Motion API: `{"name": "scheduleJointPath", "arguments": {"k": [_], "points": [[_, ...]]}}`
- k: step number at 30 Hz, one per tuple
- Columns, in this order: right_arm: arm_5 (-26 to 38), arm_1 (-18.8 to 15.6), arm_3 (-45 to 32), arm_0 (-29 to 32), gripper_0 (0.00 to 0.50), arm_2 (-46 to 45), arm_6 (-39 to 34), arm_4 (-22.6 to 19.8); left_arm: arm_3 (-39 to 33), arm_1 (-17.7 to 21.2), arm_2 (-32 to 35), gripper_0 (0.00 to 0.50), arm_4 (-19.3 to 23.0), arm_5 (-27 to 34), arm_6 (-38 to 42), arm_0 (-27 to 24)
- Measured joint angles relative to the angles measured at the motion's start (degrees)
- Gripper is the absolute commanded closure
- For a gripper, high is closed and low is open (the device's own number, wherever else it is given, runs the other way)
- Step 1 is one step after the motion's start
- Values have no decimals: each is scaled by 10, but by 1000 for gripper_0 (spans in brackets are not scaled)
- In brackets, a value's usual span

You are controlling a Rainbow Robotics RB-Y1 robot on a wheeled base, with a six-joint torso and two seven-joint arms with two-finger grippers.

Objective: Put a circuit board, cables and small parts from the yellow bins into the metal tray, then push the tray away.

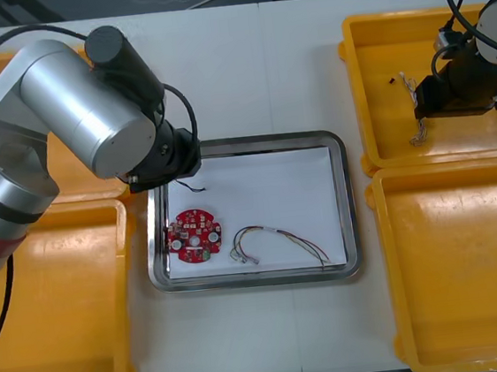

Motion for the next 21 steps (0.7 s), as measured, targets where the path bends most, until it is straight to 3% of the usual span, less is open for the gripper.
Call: {"name": "scheduleJointPath", "arguments": {"k": [14, 21], "points": [[-30, 31, 0, 20, 0, 0, 11, 52, -2, 1, -44, 500, -65, -59, 0, 31], [-49, 48, 0, 21, 0, -1, 11, 71, 37, 1, -55, 500, -77, -109, 0, 31]]}}
